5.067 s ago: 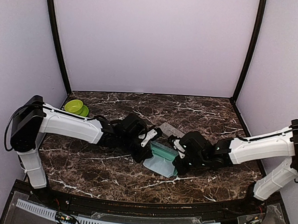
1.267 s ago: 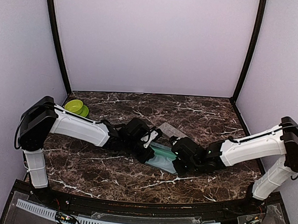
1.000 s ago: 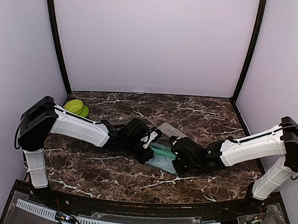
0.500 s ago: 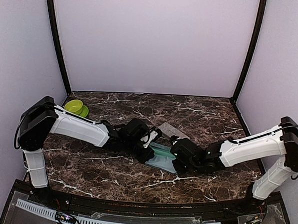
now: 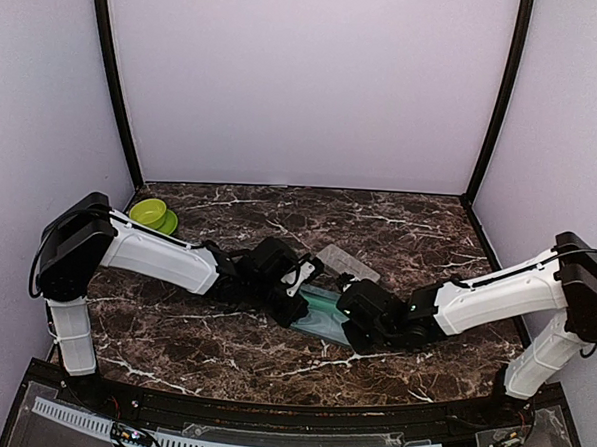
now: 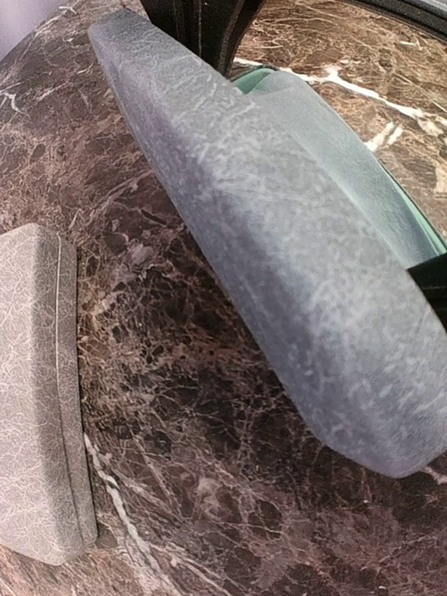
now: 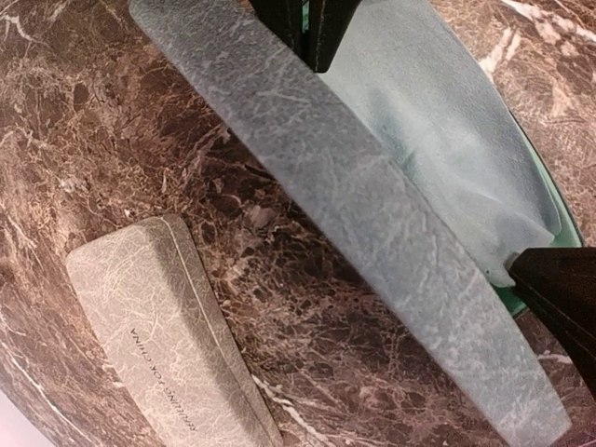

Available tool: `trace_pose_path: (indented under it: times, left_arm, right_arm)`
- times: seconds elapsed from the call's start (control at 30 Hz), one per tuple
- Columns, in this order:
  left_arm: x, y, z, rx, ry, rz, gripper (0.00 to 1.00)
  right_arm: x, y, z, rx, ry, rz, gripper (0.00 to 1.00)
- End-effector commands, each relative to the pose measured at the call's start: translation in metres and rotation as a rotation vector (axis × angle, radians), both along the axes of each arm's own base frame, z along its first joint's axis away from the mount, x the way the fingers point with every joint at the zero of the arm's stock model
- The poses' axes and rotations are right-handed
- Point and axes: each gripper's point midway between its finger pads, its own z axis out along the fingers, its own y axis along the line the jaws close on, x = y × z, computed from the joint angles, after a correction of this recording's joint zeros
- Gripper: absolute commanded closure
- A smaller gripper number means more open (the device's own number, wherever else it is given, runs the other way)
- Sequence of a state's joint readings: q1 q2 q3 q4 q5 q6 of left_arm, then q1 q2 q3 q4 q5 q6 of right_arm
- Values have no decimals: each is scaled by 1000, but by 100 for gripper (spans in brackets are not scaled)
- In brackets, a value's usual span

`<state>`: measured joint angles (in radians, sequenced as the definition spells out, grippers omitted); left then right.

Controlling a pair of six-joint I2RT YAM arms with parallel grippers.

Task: Organize the sunglasses
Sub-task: Place the folded cleaning cloth in the sunglasses case.

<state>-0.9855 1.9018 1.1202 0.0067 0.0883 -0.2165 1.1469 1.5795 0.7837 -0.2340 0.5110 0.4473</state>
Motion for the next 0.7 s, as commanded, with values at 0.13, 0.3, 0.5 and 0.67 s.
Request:
trace_pose_path:
  times: [0.13, 0.3, 0.5, 0.67]
  left_arm:
    - [0, 1, 9, -20, -11, 2, 100]
    - [0, 1, 7, -20, -8, 2, 100]
    - [0, 0, 8, -22, -10, 1, 97]
    - [1, 0, 10, -24, -10, 6, 90]
  right_arm:
    - [6, 8, 3, 0, -28, -22, 94]
    - [4, 7, -3, -19, -16, -23, 93]
    - [5, 6, -3, -24, -12, -27, 88]
    - [4, 6, 0, -5, -11, -33, 81]
